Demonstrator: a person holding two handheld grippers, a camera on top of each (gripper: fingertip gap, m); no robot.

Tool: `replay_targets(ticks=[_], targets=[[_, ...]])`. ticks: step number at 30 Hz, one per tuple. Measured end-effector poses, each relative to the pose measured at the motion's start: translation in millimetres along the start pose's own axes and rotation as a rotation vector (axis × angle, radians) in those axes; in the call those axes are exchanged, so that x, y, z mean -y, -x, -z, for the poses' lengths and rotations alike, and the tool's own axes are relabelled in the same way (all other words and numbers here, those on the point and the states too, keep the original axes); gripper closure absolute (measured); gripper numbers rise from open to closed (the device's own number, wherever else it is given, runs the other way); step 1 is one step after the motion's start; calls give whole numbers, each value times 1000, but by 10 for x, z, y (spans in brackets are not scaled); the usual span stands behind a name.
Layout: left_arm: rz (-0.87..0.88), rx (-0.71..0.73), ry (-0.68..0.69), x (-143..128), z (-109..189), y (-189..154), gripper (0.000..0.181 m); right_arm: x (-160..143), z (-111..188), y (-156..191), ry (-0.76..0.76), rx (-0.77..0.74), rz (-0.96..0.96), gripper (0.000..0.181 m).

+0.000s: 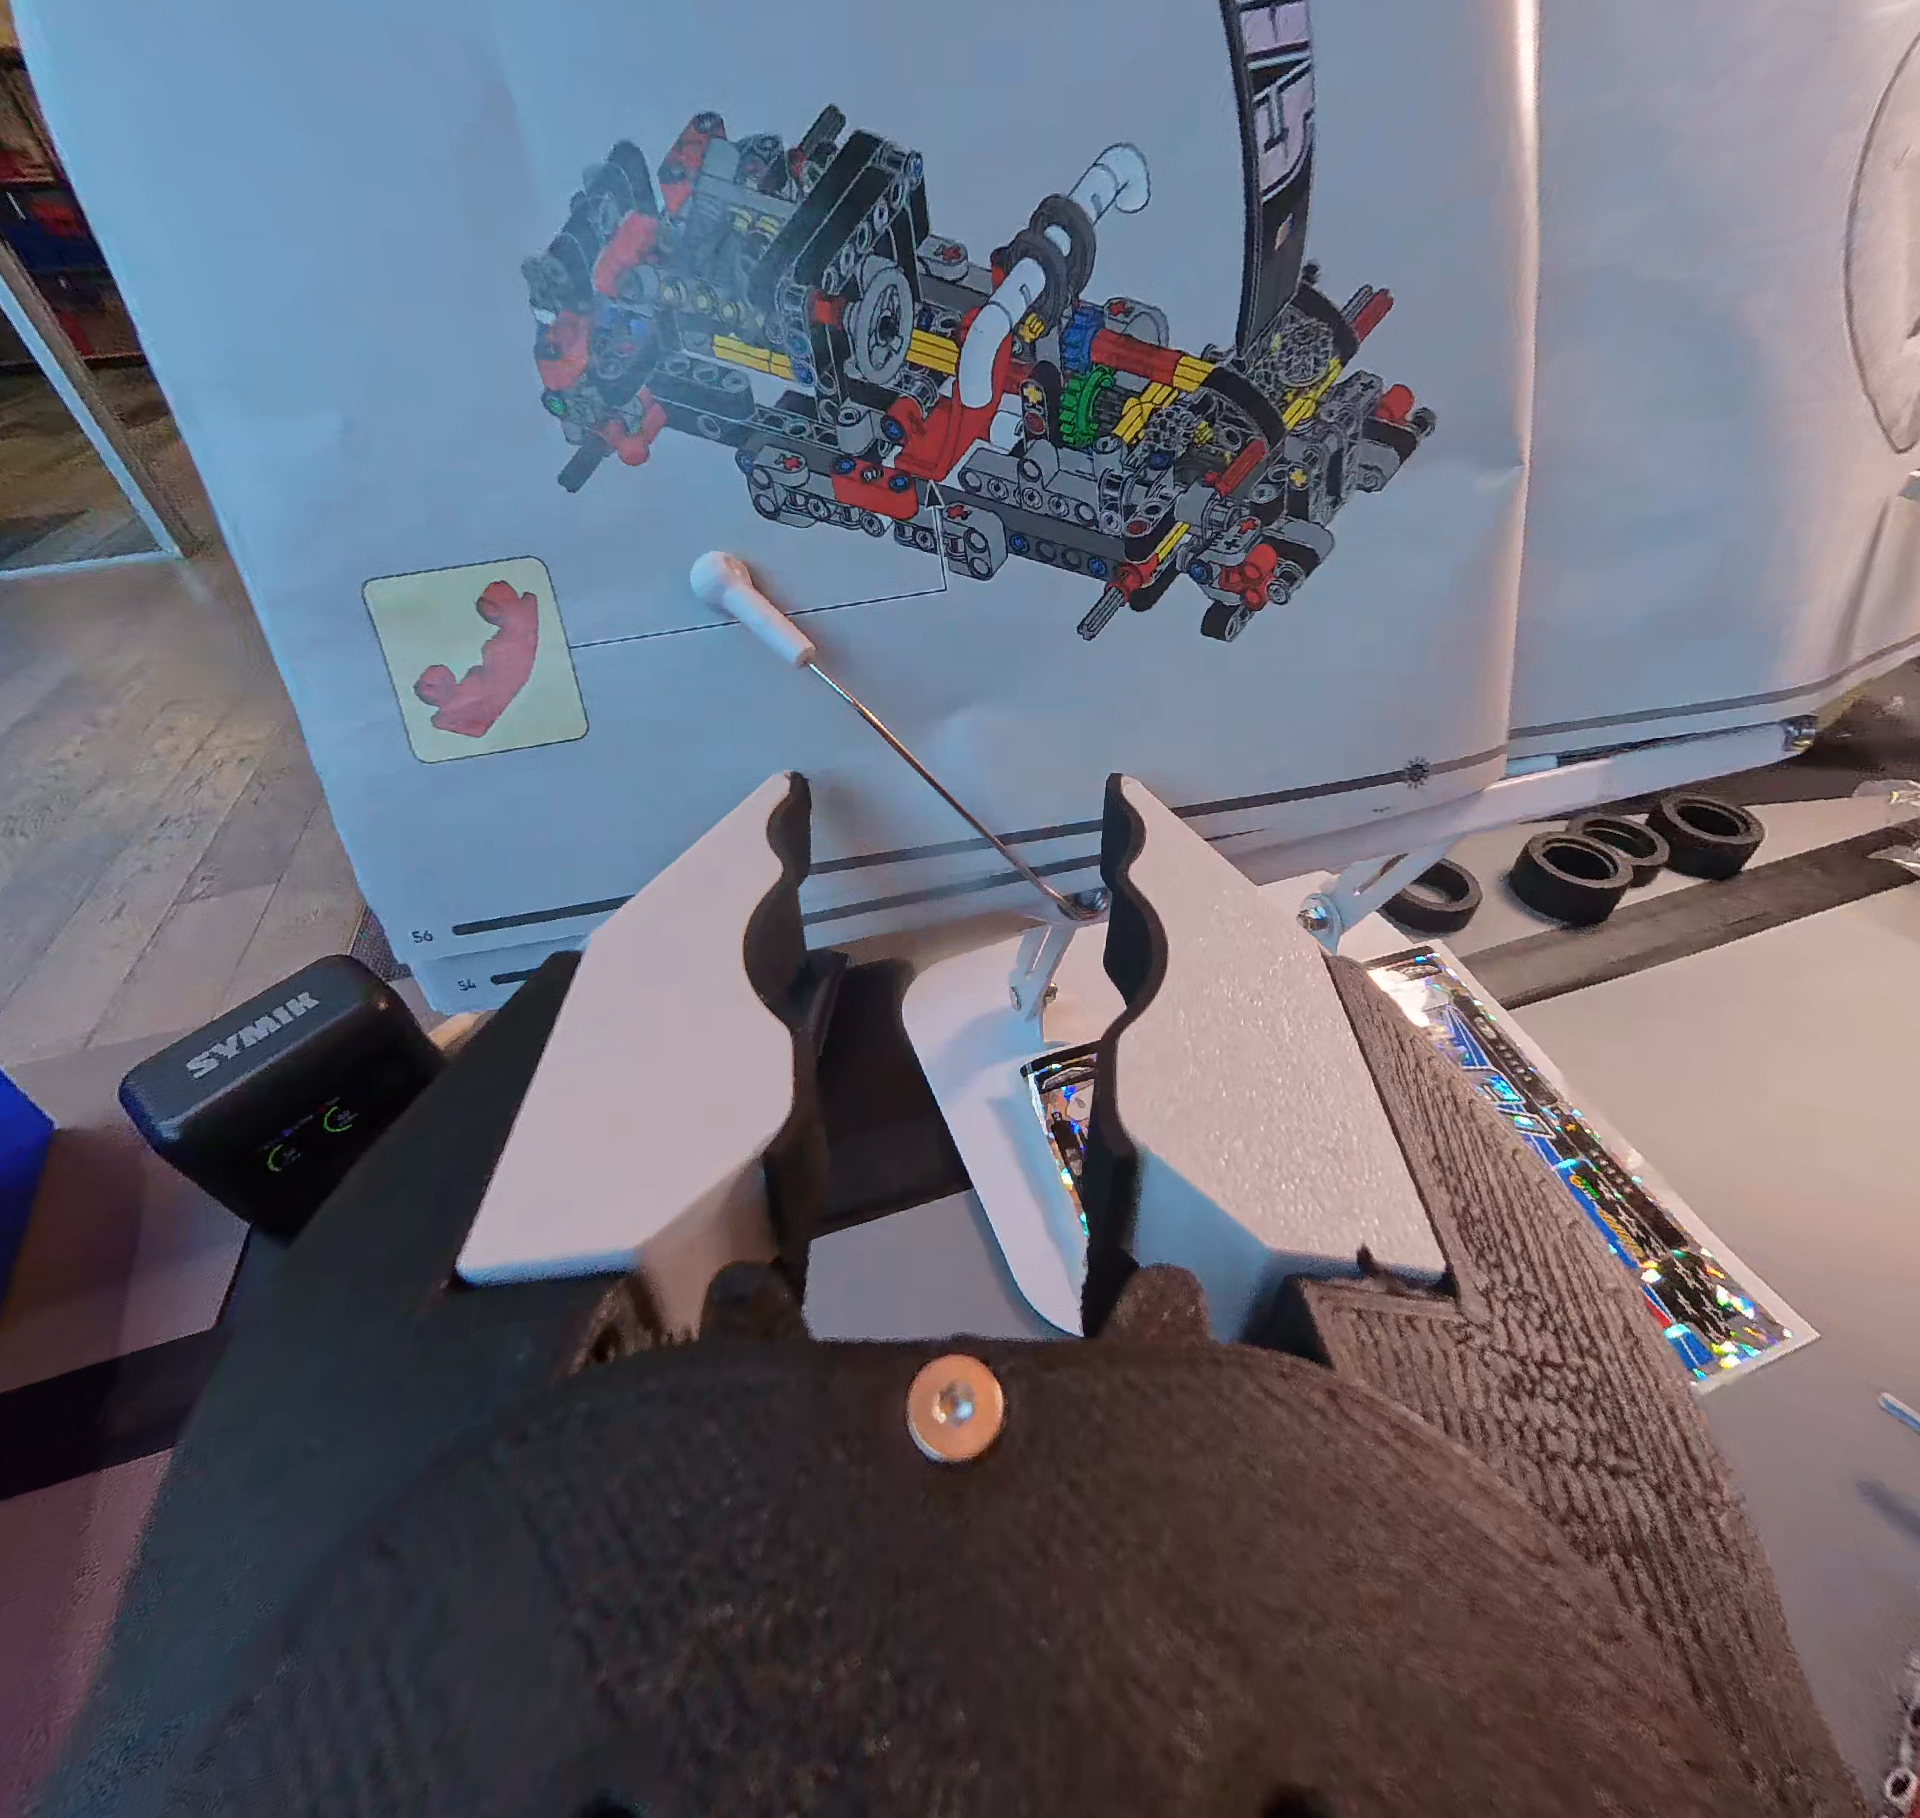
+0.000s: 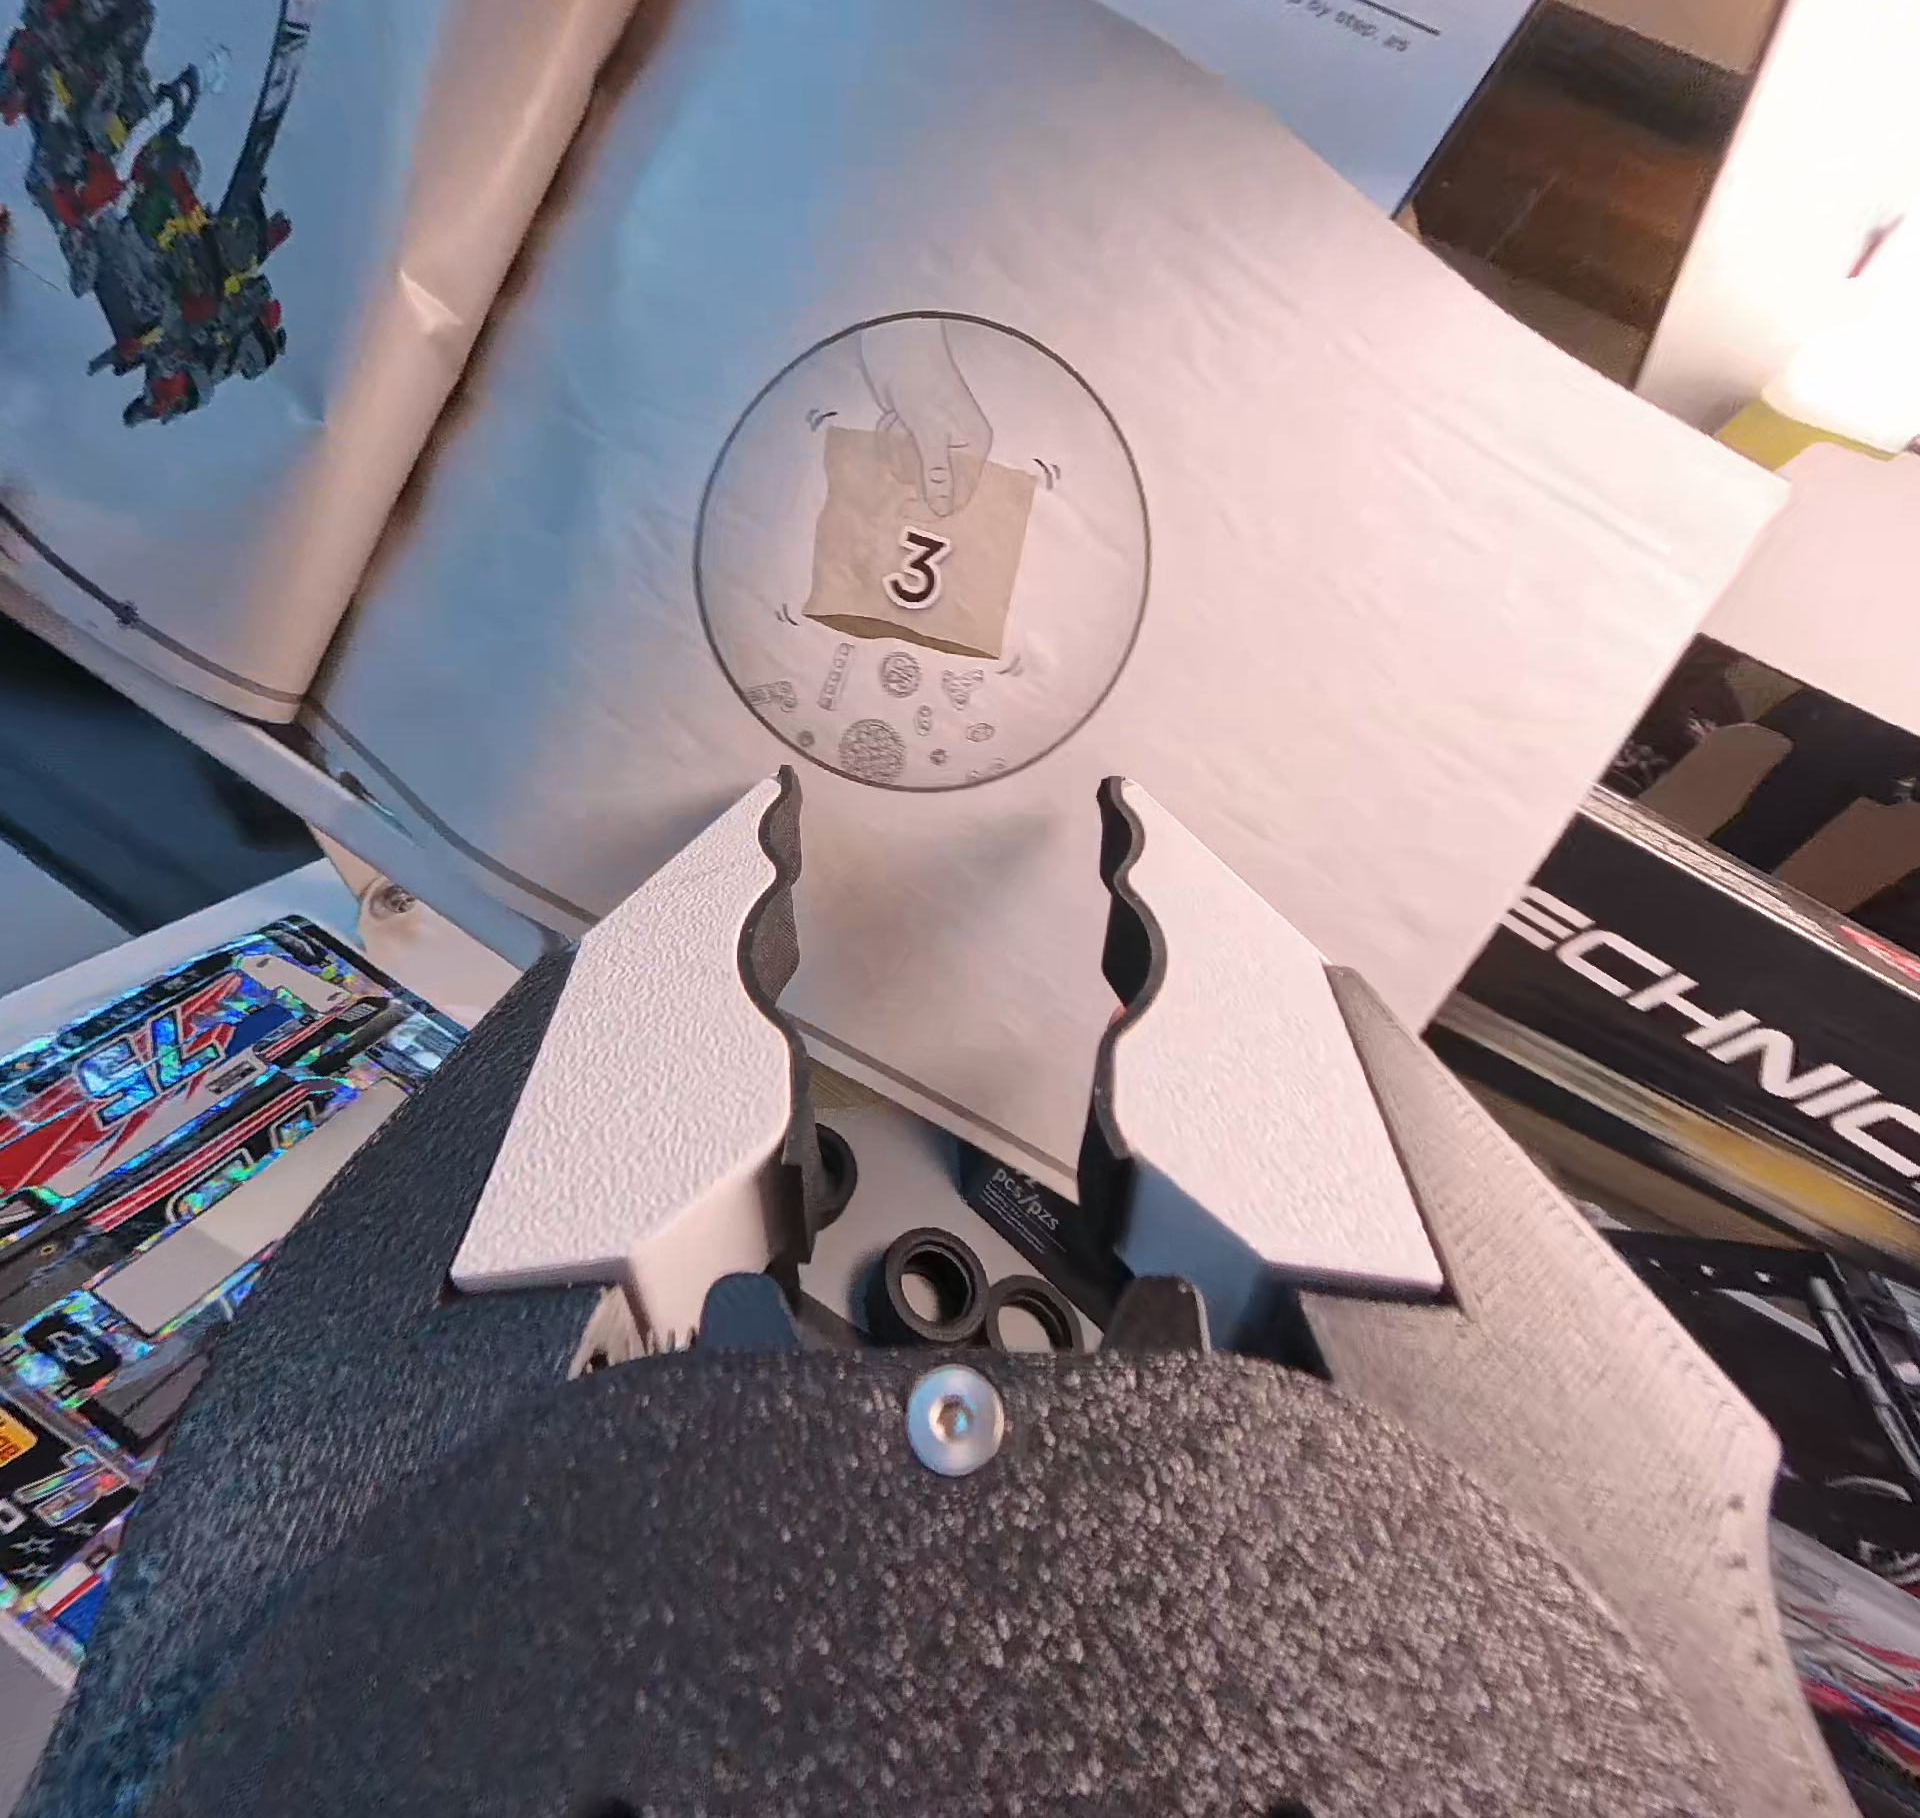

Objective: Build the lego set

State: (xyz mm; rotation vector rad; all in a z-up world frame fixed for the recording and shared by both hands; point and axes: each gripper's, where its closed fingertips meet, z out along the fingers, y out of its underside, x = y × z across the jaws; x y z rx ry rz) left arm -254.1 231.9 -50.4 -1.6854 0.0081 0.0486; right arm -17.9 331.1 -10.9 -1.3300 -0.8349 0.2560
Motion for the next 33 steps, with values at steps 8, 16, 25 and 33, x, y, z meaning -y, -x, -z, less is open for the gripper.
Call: replay_targets(ticks=[8, 16, 25, 33], targets=[[-72, -62, -24, 44, 210, -331, 122, -241, -54, -309, 130, 15, -195, 86], [15, -27, 57, -32, -32, -96, 140, -201, -35, -246, 116, 40, -161, 95], [168, -49, 12, -89, -6, 50, 174, -202, -42, -234, 145, 50, -150, 95], [414, -26, -58, -210, 247, 63, 161, -133, -48, -276, 164, 60, -256, 83]])
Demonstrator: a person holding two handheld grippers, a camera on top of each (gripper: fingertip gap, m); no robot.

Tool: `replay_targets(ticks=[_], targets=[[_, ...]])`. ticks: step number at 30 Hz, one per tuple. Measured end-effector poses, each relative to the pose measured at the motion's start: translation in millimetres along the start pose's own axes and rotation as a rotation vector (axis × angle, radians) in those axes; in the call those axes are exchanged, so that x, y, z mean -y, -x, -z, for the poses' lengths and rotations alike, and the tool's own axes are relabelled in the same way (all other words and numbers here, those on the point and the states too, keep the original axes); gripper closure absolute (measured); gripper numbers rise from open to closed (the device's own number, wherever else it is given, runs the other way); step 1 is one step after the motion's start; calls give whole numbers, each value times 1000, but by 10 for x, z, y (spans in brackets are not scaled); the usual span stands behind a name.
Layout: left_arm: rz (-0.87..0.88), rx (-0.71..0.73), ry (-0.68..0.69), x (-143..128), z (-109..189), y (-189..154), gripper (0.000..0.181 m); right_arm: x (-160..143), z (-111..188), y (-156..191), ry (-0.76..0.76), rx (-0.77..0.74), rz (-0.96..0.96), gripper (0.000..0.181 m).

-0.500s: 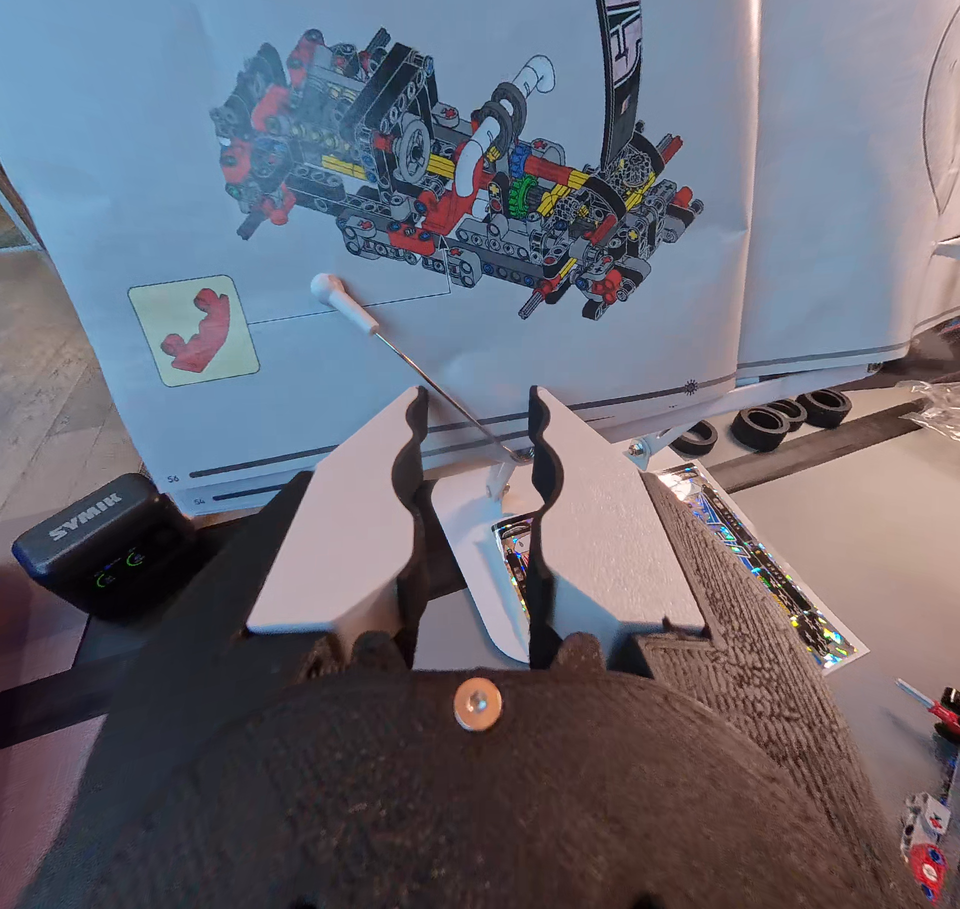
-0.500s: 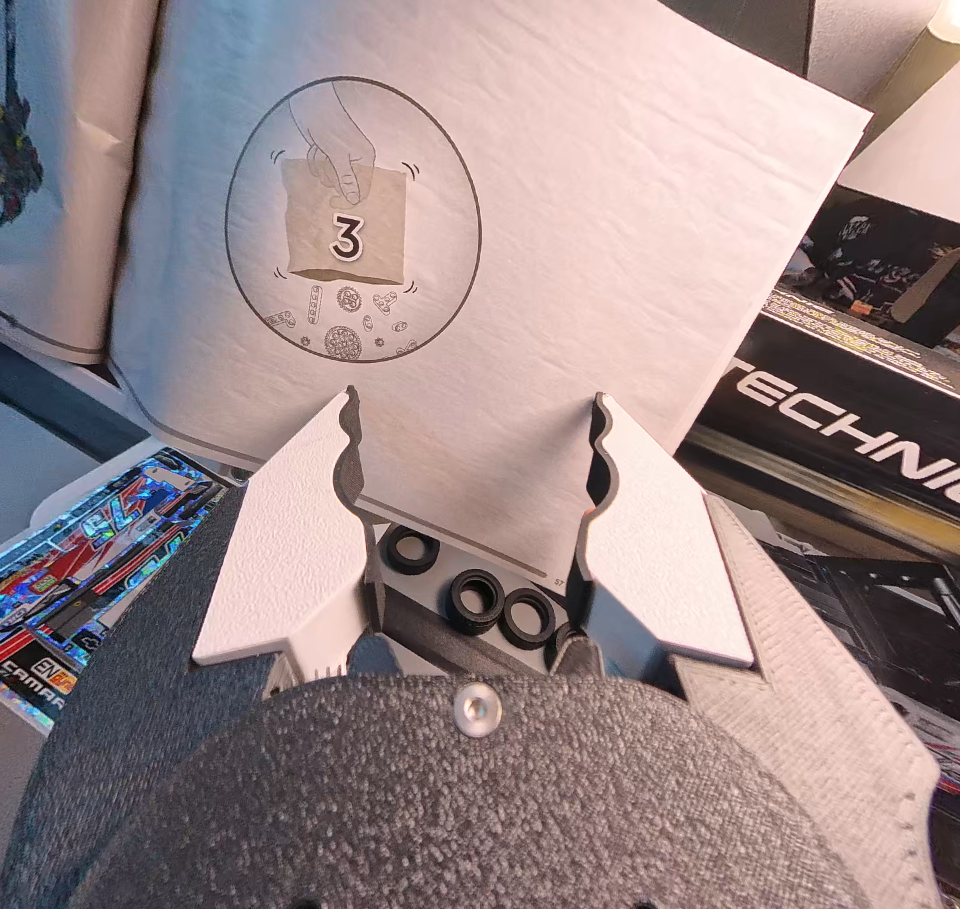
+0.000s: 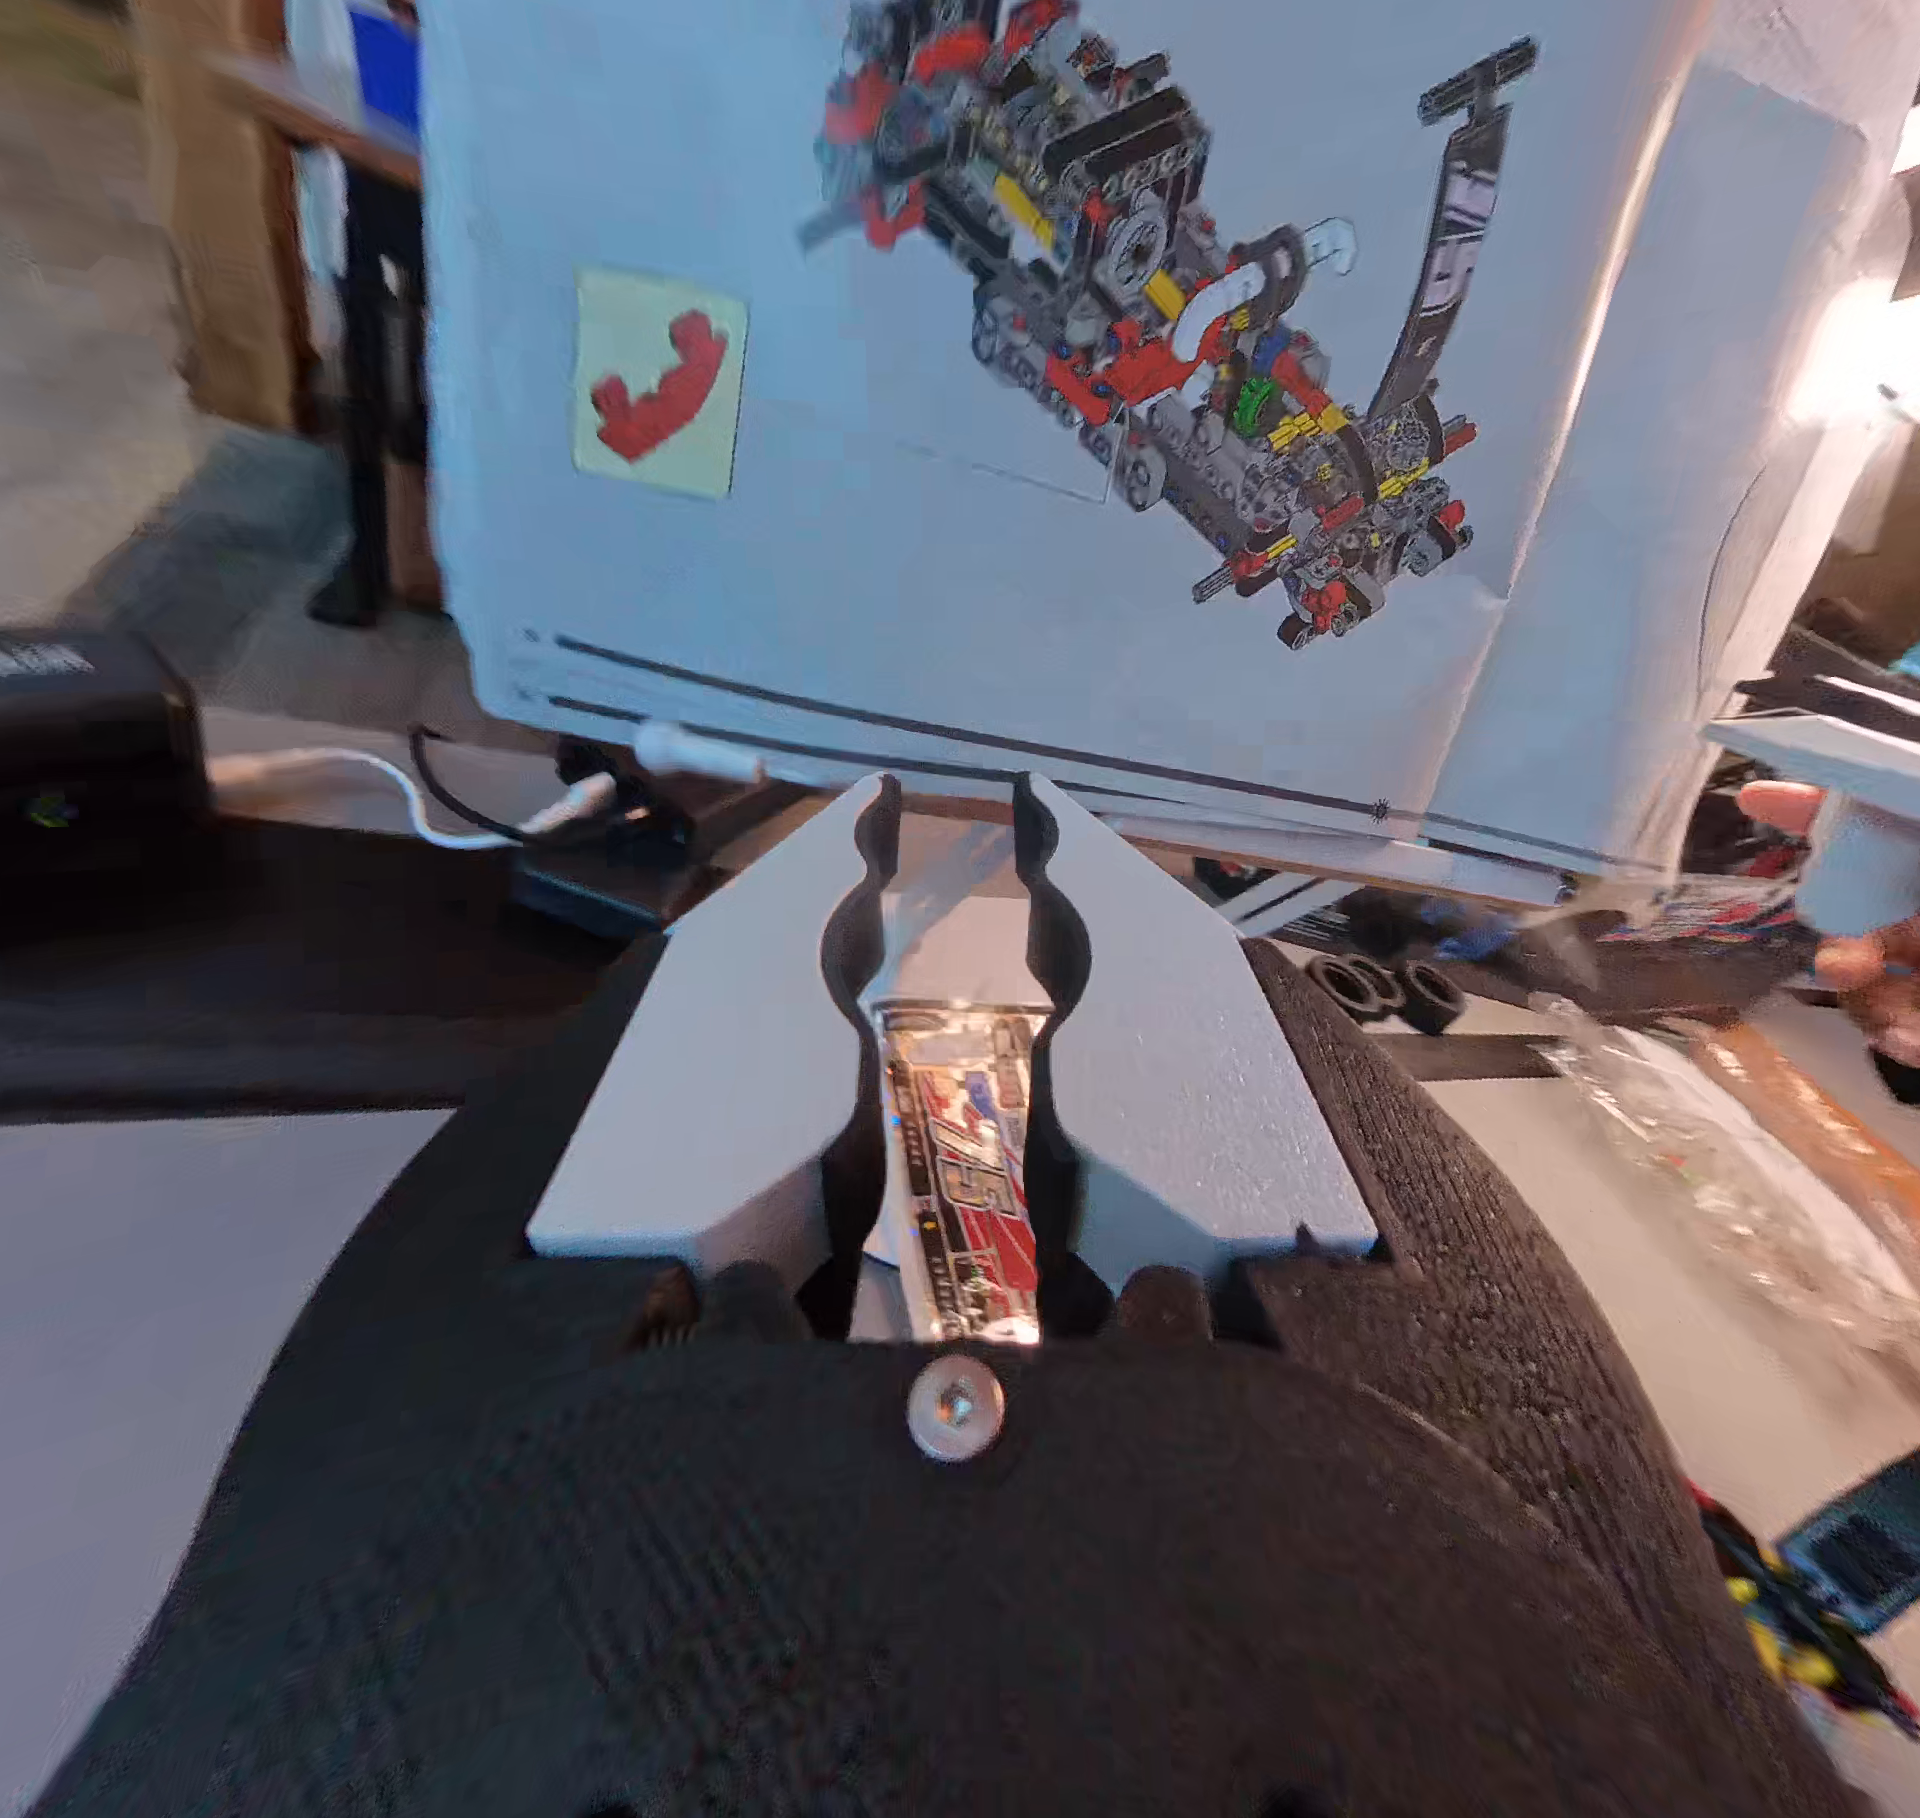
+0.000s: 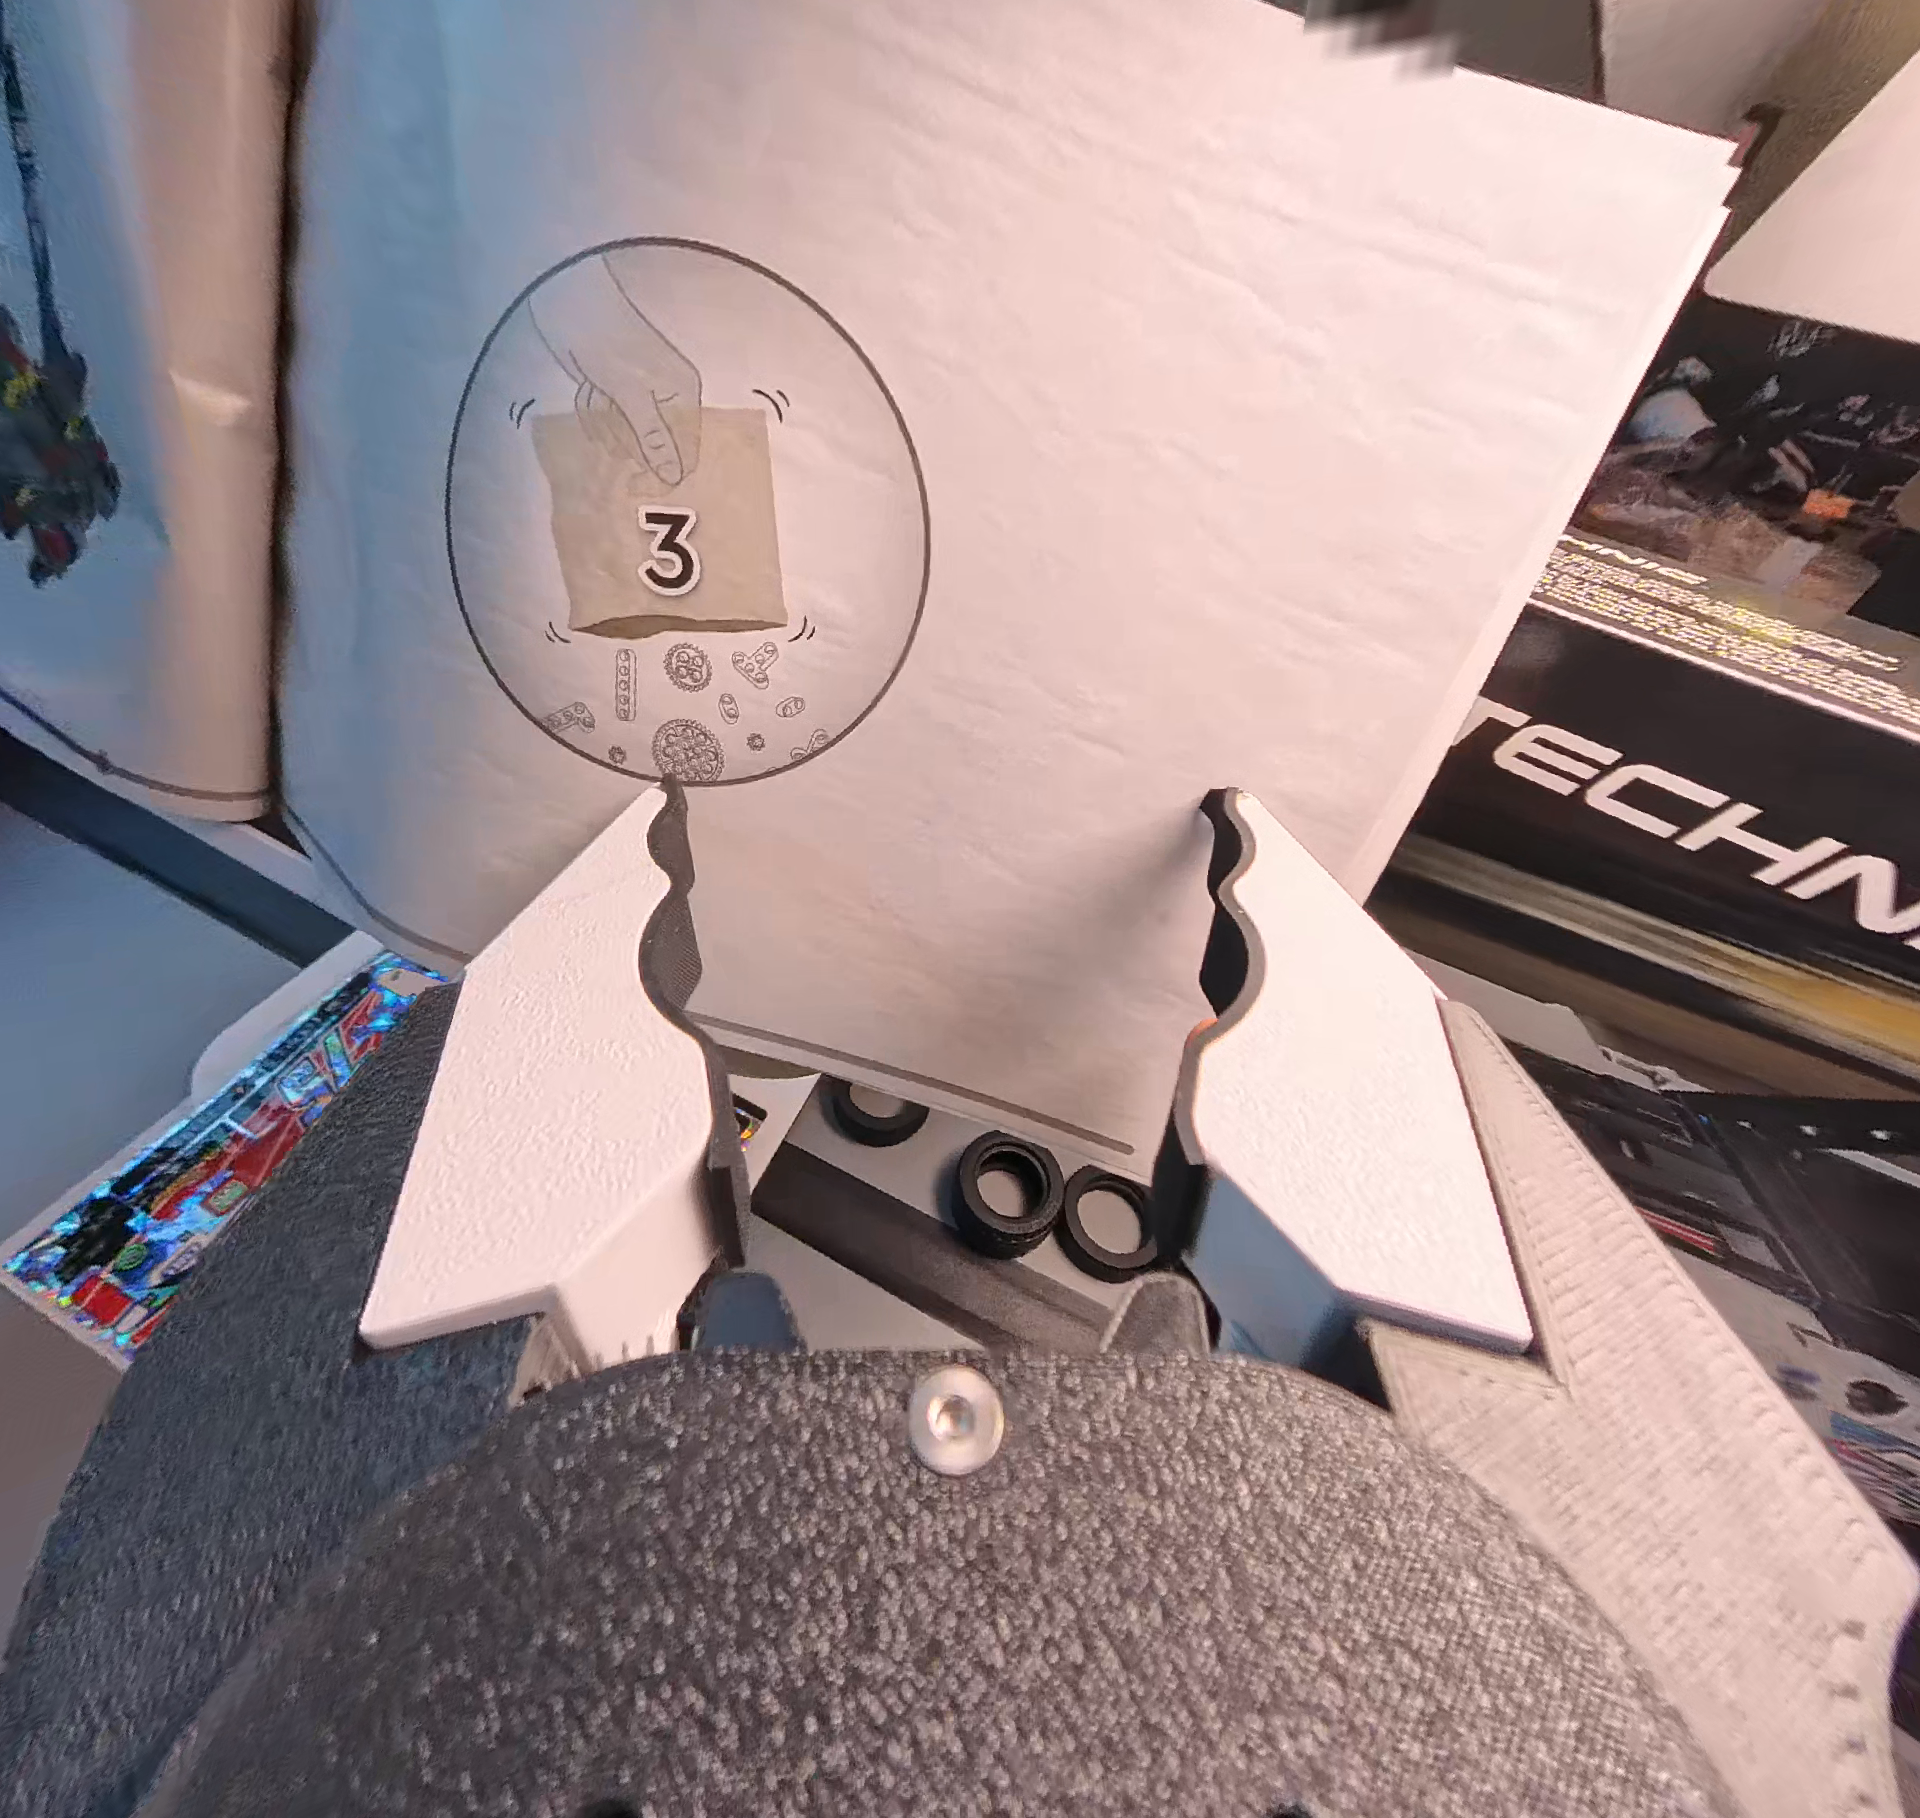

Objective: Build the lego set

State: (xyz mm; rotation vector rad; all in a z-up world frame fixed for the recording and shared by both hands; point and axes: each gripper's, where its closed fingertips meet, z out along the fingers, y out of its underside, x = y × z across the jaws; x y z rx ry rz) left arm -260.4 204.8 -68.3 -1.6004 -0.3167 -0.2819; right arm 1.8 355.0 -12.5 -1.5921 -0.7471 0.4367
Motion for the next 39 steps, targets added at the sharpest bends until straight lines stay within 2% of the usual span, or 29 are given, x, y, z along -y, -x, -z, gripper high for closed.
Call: replay_targets(ticks=[2, 5, 9, 12, 16, 19, 26, 30, 34, 37, 38, 39], targets=[[-139, 37, -77, 128, 138, -116, 154, -34, -56, 79, 31, 34, -1, 79], [-299, -40, -92, 211, 191, -499, 149, -18, -92, 153, 28, 30, 16, 82], [-459, -172, -19, 112, 51, -991, 148, 5, -81, 190, 20, 6, 46, 90], [-557, -161, 61, -7, -163, -1072, 147, 21, -37, 200, 24, -17, 79, 99], [-561, -166, 72, 0, -297, -1105, 147, 118, 89, 338, -10, 25, 130, 133], [-577, -204, 47, 21, -258, -1221, 147, 224, 227, 495, -48, 39, 211, 137], [-671, -374, 63, -146, -46, -1548, 136, 361, 579, 885, -91, 154, 275, 140], [-559, -500, 24, -45, 162, -1773, 133, 356, 758, 1115, -116, 216, 392, 144], [-283, -649, -11, 282, 339, -1988, 128, 227, 908, 1566, -154, 339, 589, 149], [-71, -722, 74, 355, 263, -2068, 123, 94, 881, 1795, -148, 376, 716, 151], [-48, -701, 98, 348, 192, -2031, 132, 48, 866, 1863, -140, 397, 735, 154], [-59, -668, 106, 342, 129, -1966, 153, 1, 874, 1943, -131, 433, 745, 153]])
